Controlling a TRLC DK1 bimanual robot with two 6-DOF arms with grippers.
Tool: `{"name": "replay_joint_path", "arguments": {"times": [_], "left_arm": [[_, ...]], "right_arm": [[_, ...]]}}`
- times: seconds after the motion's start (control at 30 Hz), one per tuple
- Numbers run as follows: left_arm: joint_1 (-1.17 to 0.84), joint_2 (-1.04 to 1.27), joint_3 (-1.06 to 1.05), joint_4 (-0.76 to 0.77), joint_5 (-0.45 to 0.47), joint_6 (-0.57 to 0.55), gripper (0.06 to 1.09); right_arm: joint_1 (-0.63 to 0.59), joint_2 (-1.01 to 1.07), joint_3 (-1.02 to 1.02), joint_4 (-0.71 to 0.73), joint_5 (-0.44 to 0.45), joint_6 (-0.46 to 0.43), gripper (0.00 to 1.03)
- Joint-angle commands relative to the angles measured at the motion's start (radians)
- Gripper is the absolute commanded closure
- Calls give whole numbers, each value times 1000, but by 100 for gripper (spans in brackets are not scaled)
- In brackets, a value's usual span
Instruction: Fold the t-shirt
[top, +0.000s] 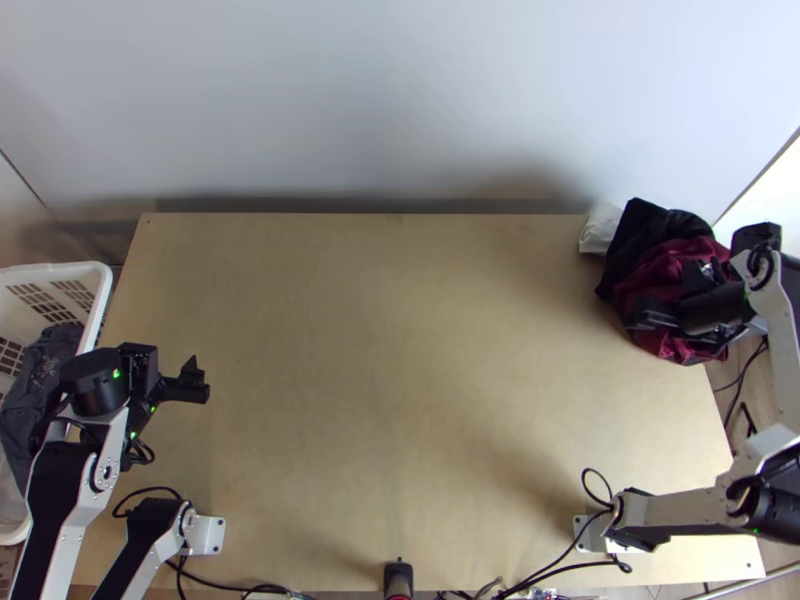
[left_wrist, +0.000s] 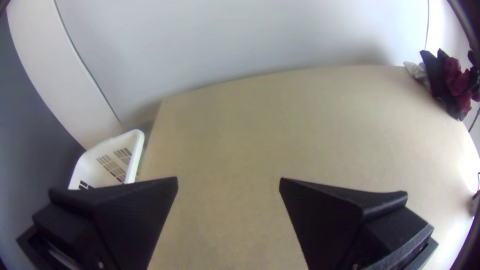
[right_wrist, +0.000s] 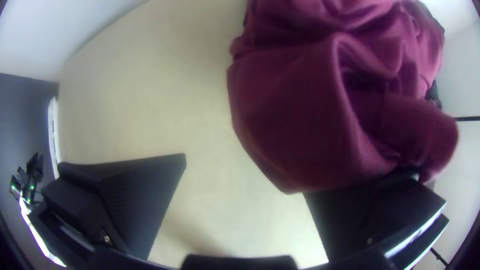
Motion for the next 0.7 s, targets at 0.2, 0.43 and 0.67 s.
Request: {"name": "replay_joint_path", "arguments": {"times": [0.2, 0.43, 0.67], "left_arm": [[22, -26, -9, -1, -2, 31, 10], [41, -49, -23, 8, -2, 31, 10], [52, -83, -49, 29, -2, -35, 10]], "right_arm": [[28, -178, -32, -164, 22, -194, 4], [58, -203, 2, -161, 31, -196, 4], [58, -269, -29, -140, 5, -167, 4]]}}
